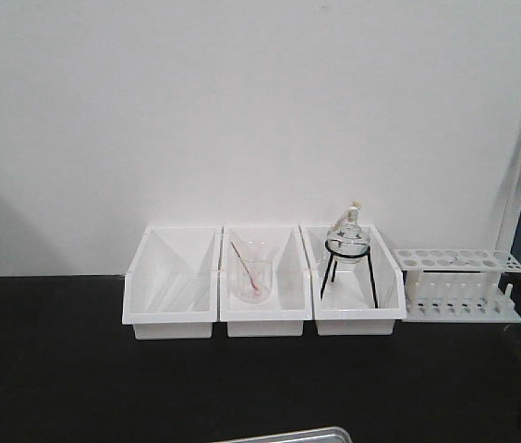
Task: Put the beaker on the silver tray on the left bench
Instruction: 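Lower the held beaker onto the silver tray with the right gripper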
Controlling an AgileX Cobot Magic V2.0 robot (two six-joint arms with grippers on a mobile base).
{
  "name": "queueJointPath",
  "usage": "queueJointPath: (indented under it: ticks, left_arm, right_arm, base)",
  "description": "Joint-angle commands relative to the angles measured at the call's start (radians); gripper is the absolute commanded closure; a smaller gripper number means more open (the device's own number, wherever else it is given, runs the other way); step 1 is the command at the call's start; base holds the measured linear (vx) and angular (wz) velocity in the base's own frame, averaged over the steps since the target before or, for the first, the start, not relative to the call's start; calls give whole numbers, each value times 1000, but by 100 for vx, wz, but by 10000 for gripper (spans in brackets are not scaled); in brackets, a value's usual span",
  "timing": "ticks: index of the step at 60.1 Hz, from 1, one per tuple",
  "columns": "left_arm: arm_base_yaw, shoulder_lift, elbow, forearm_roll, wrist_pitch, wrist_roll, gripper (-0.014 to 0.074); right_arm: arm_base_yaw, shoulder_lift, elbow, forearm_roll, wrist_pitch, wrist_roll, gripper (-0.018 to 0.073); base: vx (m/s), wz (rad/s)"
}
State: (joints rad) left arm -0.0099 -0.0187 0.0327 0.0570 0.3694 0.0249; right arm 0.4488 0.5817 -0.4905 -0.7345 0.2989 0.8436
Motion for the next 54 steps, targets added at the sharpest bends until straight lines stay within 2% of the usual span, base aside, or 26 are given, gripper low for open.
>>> queueJointPath:
  ticks: [1, 9, 12, 19, 25, 30, 35, 38, 47, 54]
  left_arm:
    - [-6, -7, 20, -3, -75, -2, 595]
    - [-6, -7, 20, -3, -75, -2, 595]
    - [-6, -7, 20, -3, -75, -2, 595]
    - [-6, -7, 20, -3, -75, -2, 595]
    - [-6, -7, 20, -3, -75, -2, 595]
    - [-6, -7, 20, -3, -75, -2, 595]
    - [-6, -7, 20, -3, -75, -2, 595]
    - [-6, -7, 20, -3, -75, -2, 595]
    - [-6, -7, 20, -3, -75, -2, 595]
    - [-6, -7, 20, -3, -75, -2, 595]
  right_arm:
    - [-2, 12, -31, -50, -142, -2, 571]
    - [-2, 155, -31, -274, -299, 6, 571]
    - [-2, 244, -31, -303, -368, 27, 571]
    - [-2, 476, -35, -281, -570, 32, 571]
    - [-2, 703, -68, -209, -786, -51, 571]
    - [-2, 875, -110, -85, -967, -202, 571]
    - [-2, 1026, -142, 43, -1144, -400, 571]
    - [-2, 1106, -152, 120, -1237, -468, 571]
    - [-2, 1283, -152, 293, -1483, -569, 571]
    - [-2, 1356, -152, 342, -1521, -628, 571]
  base:
    - [0, 0]
    - [0, 0]
    - [0, 0]
    - [0, 0]
    - [0, 0]
    - [0, 0]
    - [0, 0]
    - [0, 0]
    - [0, 0]
    - [0, 0]
